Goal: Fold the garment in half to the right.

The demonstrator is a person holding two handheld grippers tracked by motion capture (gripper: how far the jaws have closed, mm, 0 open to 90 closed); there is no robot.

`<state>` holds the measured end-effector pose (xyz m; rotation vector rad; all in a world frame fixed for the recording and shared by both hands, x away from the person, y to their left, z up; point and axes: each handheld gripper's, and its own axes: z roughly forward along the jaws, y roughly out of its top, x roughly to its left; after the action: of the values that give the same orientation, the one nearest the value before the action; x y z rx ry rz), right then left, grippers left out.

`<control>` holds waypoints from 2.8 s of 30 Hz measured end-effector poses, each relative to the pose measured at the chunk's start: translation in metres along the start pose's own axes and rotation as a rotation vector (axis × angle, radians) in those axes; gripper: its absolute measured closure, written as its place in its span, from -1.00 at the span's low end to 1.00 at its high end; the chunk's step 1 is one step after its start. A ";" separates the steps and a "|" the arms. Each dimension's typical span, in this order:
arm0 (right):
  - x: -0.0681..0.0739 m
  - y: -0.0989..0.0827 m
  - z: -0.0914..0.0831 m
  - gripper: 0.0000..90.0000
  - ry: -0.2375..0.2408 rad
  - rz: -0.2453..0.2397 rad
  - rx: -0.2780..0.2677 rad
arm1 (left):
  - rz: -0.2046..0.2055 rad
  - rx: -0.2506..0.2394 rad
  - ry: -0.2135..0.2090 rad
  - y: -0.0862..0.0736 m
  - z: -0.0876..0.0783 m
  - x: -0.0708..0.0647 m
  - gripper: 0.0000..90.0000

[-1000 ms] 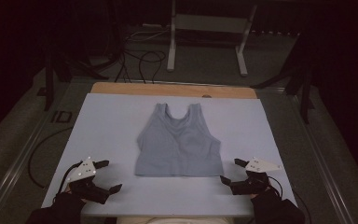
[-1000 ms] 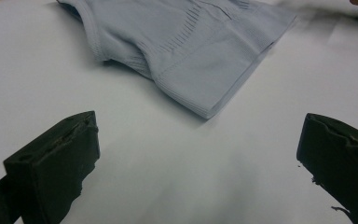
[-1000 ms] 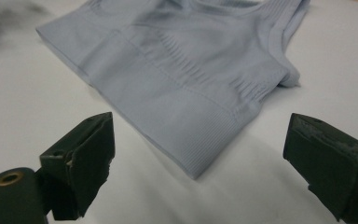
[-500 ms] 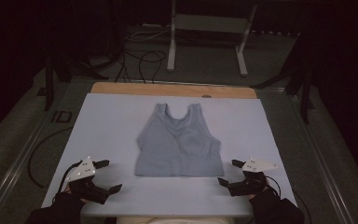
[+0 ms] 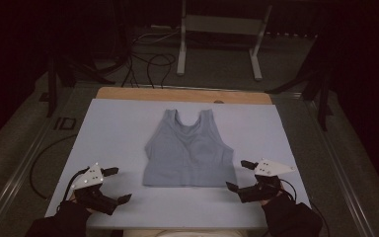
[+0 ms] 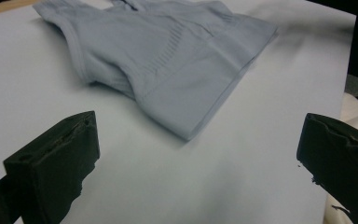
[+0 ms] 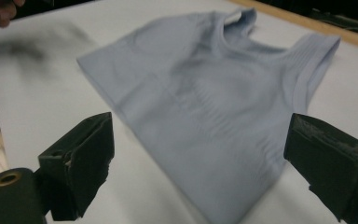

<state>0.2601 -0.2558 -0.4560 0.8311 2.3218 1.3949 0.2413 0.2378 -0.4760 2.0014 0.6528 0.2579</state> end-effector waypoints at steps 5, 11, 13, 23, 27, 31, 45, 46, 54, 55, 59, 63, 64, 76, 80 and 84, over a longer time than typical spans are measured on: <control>-0.003 0.024 -0.001 -0.81 -0.002 -0.040 -0.016 | 0.022 -0.004 0.008 0.016 -0.006 -0.001 -1.00; -0.007 0.052 0.002 -0.81 0.003 -0.074 -0.054 | 0.038 -0.003 0.006 0.031 -0.008 0.000 -1.00; -0.009 0.060 0.005 -0.81 0.002 -0.092 -0.056 | 0.044 0.002 0.009 0.035 -0.008 0.000 -1.00; -0.017 0.094 0.031 -0.81 0.027 -0.117 -0.069 | 0.061 0.034 -0.004 0.053 -0.002 0.000 -1.00; -0.019 0.106 0.045 -0.81 0.040 -0.126 -0.072 | 0.056 0.042 -0.009 0.057 0.003 0.000 -1.00; -0.024 0.118 0.059 -0.81 0.058 -0.116 -0.083 | 0.053 0.054 -0.011 0.059 0.010 0.000 -1.00; -0.036 0.150 0.117 -0.81 0.074 -0.108 -0.066 | -0.004 0.115 0.021 0.060 0.040 0.001 -1.00; -0.037 0.151 0.123 -0.81 0.082 -0.106 -0.062 | -0.012 0.121 0.024 0.060 0.042 0.002 -1.00; -0.042 0.153 0.165 -0.81 0.096 -0.090 -0.018 | -0.045 0.182 0.027 0.052 0.062 0.003 -1.00; -0.043 0.153 0.170 -0.81 0.099 -0.091 -0.010 | -0.058 0.190 0.028 0.050 0.066 0.003 -1.00; -0.043 0.153 0.190 -0.81 0.109 -0.083 0.014 | -0.096 0.217 0.025 0.045 0.077 0.006 -1.00; -0.044 0.153 0.205 -0.81 0.112 -0.091 0.021 | -0.119 0.221 0.048 0.042 0.084 0.008 -1.00; -0.045 0.152 0.209 -0.80 0.114 -0.083 0.021 | -0.128 0.233 0.052 0.040 0.089 0.010 -1.00; -0.062 0.155 0.265 -0.81 0.116 -0.036 0.092 | -0.158 0.320 0.069 0.026 0.100 0.016 -0.86; -0.067 0.157 0.279 -0.81 0.081 -0.013 0.114 | -0.178 0.337 0.063 0.024 0.102 0.015 -0.64; -0.074 0.159 0.294 -0.81 0.064 0.012 0.134 | -0.171 0.345 0.053 0.022 0.103 0.013 -0.36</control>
<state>0.5244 -0.0393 -0.4601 0.8504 2.4853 1.3005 0.3046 0.1598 -0.5093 2.2539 0.9487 0.0999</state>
